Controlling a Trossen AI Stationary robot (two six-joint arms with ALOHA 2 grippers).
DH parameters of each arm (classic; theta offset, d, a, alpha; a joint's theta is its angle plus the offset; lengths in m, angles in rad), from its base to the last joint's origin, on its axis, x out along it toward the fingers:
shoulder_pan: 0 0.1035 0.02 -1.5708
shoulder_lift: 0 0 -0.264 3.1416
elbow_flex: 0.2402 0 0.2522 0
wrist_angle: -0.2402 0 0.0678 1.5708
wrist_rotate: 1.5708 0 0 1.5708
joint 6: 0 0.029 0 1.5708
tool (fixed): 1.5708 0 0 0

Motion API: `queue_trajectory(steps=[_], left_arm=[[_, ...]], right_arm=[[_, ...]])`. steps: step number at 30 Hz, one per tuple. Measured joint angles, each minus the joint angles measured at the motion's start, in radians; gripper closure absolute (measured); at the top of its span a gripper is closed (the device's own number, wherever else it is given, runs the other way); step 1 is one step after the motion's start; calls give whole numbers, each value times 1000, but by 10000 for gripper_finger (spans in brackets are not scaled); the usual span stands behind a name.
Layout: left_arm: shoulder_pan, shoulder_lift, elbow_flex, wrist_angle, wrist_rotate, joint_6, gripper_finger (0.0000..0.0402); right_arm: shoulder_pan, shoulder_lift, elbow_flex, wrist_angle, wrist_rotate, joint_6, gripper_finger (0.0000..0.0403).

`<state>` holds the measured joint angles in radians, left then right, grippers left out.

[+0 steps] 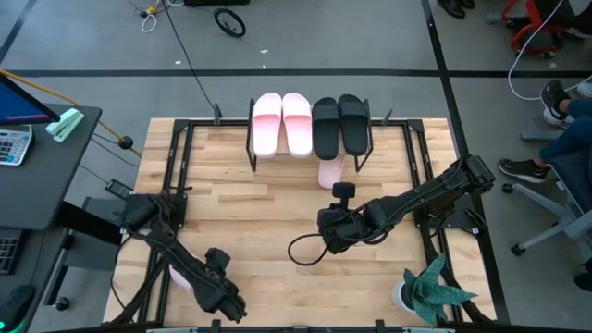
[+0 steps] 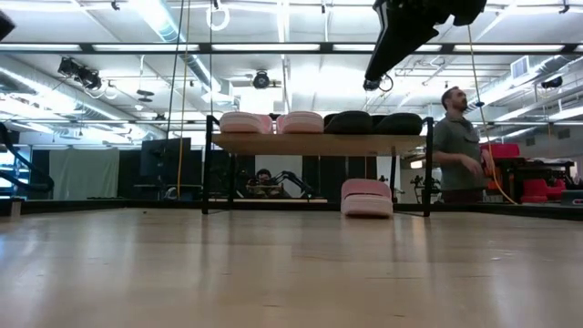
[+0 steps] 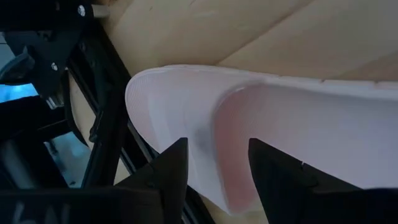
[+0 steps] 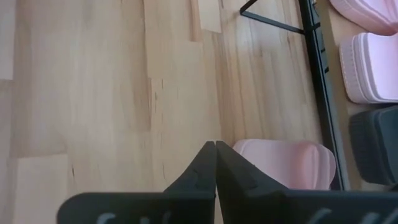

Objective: Pick and place slides into the shelf
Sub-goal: Put the pink slide under the shelf

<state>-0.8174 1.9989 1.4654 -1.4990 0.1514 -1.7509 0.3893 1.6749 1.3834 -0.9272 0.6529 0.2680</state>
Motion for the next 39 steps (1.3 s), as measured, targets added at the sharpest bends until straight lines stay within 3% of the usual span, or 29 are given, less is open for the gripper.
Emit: queue_trajectory(steps=[9, 12, 17, 25, 28, 33, 39], left_arm=[[-23, 49, 0, -39, 20, -63, 241], [-23, 49, 0, -60, 27, -78, 281], [-22, 49, 0, -72, 27, -62, 384], [13, 49, 77, -62, 3, -15, 391], [35, 49, 183, -71, -146, 37, 391], [81, 49, 355, -70, -556, 240, 391], [190, 49, 411, -38, -796, 656, 392]], right_arm=[[0, 0, 0, -1, 0, 1, 396], [0, 0, 0, -1, 0, 2, 396], [0, 0, 0, -1, 0, 3, 393], [23, -18, 0, -68, 1, 75, 395], [63, -45, 0, -169, 16, 194, 392], [167, -93, 0, -364, 66, 481, 391], [340, -141, 0, -456, 129, 759, 393]])
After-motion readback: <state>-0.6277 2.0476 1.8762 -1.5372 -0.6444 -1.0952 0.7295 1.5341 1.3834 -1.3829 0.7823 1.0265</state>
